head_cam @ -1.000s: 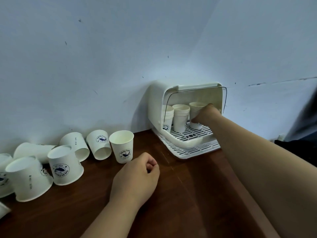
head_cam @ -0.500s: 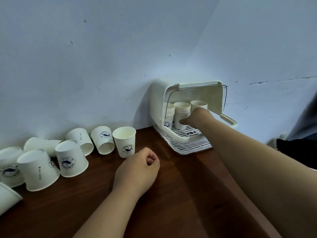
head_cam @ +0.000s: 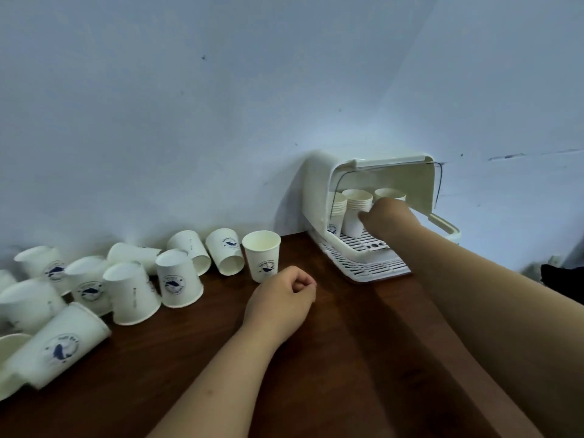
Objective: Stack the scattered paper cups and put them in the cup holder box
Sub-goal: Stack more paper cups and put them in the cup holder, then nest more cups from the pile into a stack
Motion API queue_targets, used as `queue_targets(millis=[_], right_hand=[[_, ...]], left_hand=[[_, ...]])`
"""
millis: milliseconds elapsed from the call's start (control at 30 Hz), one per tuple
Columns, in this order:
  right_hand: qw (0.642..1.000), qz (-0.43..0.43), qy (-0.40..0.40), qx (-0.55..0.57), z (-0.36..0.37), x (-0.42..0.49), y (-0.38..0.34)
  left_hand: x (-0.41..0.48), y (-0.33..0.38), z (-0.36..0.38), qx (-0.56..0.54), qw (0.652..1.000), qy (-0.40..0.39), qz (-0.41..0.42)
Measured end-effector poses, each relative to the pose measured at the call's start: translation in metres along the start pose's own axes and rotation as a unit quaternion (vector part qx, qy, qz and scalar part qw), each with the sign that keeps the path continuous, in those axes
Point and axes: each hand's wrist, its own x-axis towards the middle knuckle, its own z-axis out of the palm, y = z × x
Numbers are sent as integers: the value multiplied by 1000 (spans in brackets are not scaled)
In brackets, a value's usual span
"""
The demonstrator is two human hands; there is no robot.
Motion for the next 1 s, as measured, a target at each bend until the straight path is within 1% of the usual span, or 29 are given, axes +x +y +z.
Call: queue_targets(millis=[133, 200, 300, 433, 533, 600, 667, 767, 867, 1000], right_hand=[[996, -69, 35, 51, -20, -59, -34], [989, -107, 33, 92, -23, -102, -59], [975, -154, -9, 161, -15, -165, -99], [941, -221, -109, 233, 9, -245, -156], [919, -248, -168, 255, 33, -296, -194], [907, -260, -203, 263, 52, -322, -218], [910, -263, -202, 249, 69, -342, -239], [920, -208, -204, 261, 90, -355, -260], [924, -141, -226, 276, 107, -357, -267], [921, -119, -224, 295, 118, -348, -265]], left_hand=[[-20, 2, -24, -49, 998, -40, -25], [-40, -1, -48, -33, 999, -27, -27], [-80, -14, -99, 46, 998, 32, -16], [-146, -46, -184, 82, 986, 142, -24], [-194, -77, -244, 114, 964, 236, -43], [-220, -101, -274, 155, 941, 298, -53], [-238, -122, -294, 211, 918, 329, -74], [-251, -143, -306, 314, 896, 293, -117], [-251, -154, -305, 343, 893, 261, -128], [-243, -154, -303, 389, 885, 225, -122]])
